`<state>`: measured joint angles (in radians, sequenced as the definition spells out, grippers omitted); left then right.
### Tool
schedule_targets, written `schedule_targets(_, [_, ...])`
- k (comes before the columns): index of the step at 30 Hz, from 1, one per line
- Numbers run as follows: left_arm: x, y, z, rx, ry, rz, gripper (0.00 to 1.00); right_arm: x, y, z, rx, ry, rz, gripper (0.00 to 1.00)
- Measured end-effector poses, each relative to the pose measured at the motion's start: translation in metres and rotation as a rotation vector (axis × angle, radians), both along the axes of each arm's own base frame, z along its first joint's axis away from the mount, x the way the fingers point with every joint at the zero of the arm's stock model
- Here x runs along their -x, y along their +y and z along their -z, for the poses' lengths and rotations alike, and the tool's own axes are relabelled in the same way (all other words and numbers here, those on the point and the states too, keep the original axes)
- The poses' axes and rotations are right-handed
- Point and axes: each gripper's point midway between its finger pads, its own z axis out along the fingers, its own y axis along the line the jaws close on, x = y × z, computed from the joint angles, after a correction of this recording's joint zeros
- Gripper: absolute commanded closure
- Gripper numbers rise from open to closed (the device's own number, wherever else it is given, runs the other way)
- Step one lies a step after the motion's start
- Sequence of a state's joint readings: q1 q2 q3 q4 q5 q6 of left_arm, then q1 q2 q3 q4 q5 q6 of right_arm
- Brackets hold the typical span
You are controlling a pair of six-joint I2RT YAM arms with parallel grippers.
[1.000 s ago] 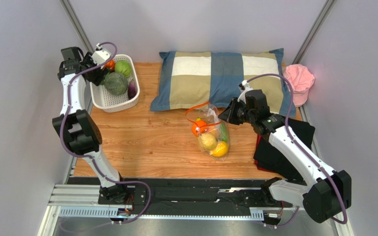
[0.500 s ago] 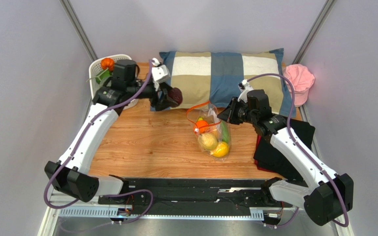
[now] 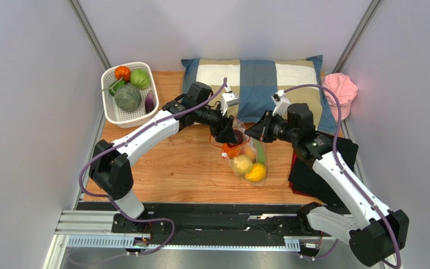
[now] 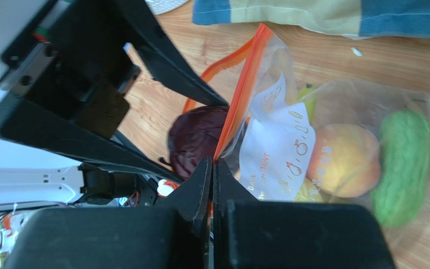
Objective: Place the food in the zip-top bag and seal the zipper
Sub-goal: Place the fake fruit in the zipper food storage bag, then zip the zipper food storage bag at the center of the board.
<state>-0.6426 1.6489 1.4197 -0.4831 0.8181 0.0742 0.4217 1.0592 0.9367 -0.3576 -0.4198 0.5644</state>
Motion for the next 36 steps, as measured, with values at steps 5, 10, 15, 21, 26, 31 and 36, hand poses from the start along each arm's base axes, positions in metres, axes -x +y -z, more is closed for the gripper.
schedule_targets(5, [0.002,-0.014,-0.011,0.011,-0.017,-0.015,0.15,0.007,0.005,-0.012,-0.040,-0.020,-0.040,1.00])
schedule_targets(10, [0.009,-0.001,-0.021,0.021,-0.076,-0.023,0.01,0.016,0.007,-0.020,-0.064,-0.030,-0.072,1.00])
schedule_targets(15, [0.043,0.054,-0.059,0.079,-0.237,-0.025,0.02,0.031,0.010,-0.035,-0.103,-0.058,-0.134,1.00])
schedule_targets(21, [0.101,0.086,-0.102,0.165,-0.520,0.099,0.17,0.048,0.017,-0.052,-0.151,-0.103,-0.225,1.00])
schedule_targets(26, [0.130,0.078,-0.086,0.128,-0.582,0.231,0.21,0.053,0.021,-0.056,-0.167,-0.116,-0.262,1.00])
schedule_targets(31, [0.147,0.063,-0.054,0.042,-0.581,0.323,0.13,0.055,0.023,-0.057,-0.172,-0.120,-0.276,1.00])
schedule_targets(36, [0.167,0.052,-0.026,-0.032,-0.590,0.393,0.12,0.055,0.026,-0.053,-0.170,-0.107,-0.287,1.00])
